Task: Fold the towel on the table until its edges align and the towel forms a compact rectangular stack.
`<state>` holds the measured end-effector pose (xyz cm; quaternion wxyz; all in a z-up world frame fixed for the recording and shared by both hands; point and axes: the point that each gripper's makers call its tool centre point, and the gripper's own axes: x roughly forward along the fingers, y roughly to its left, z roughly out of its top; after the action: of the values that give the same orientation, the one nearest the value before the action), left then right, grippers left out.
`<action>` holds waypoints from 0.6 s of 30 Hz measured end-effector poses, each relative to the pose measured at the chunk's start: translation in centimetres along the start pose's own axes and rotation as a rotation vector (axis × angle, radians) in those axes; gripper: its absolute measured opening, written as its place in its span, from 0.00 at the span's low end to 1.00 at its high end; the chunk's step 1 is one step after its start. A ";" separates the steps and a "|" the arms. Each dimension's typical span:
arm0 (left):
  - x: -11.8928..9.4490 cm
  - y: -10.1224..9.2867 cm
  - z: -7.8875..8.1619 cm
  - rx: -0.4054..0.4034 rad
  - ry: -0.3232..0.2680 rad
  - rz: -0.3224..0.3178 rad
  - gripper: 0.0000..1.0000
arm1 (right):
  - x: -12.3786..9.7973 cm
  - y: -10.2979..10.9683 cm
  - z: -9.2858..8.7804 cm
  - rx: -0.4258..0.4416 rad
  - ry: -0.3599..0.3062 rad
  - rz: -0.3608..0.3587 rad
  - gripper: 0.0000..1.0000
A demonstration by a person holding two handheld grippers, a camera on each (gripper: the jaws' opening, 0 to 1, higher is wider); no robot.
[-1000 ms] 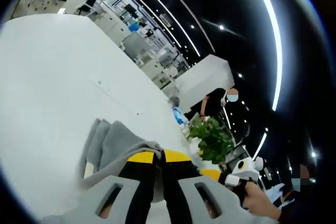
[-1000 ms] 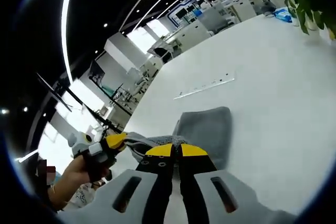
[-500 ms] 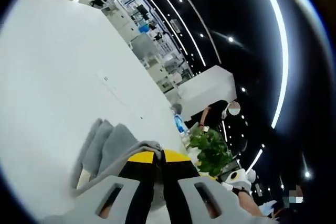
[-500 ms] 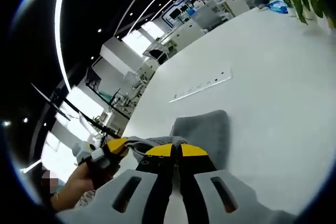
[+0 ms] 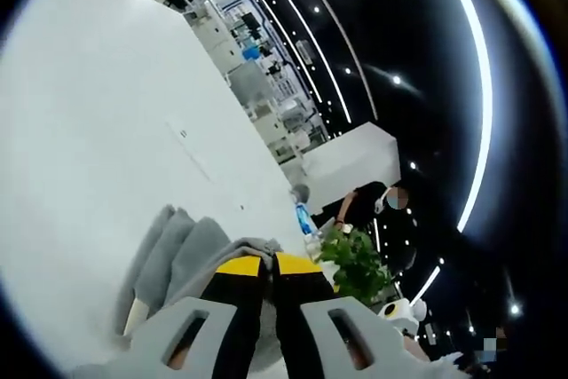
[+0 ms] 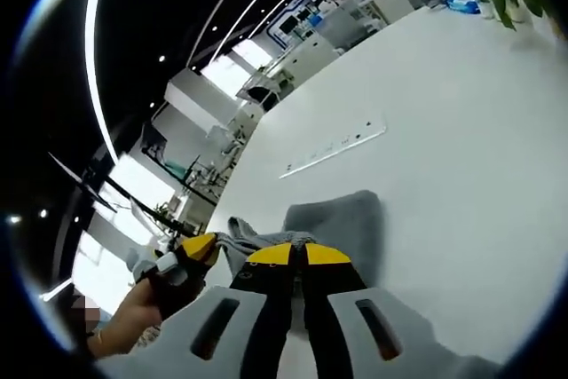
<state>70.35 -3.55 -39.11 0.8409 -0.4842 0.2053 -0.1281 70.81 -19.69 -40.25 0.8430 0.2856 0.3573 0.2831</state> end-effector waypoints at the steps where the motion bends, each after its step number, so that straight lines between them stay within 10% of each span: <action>1: 0.1 0.0 0.1 0.005 -0.001 0.003 0.03 | 0.1 0.0 0.0 -0.036 -0.001 -0.001 0.00; 11: 0.6 -0.4 1.1 0.036 0.003 -0.006 0.04 | 0.2 1.1 0.7 -0.085 -0.017 0.015 0.00; 18: -0.2 -0.4 -0.9 0.358 0.158 -0.050 0.16 | 0.3 1.2 0.6 -0.072 -0.013 0.014 0.00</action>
<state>69.79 -4.37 -39.11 0.8914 -0.3201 0.2324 -0.2213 71.13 -18.80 -39.24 0.8530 0.2593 0.3394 0.3001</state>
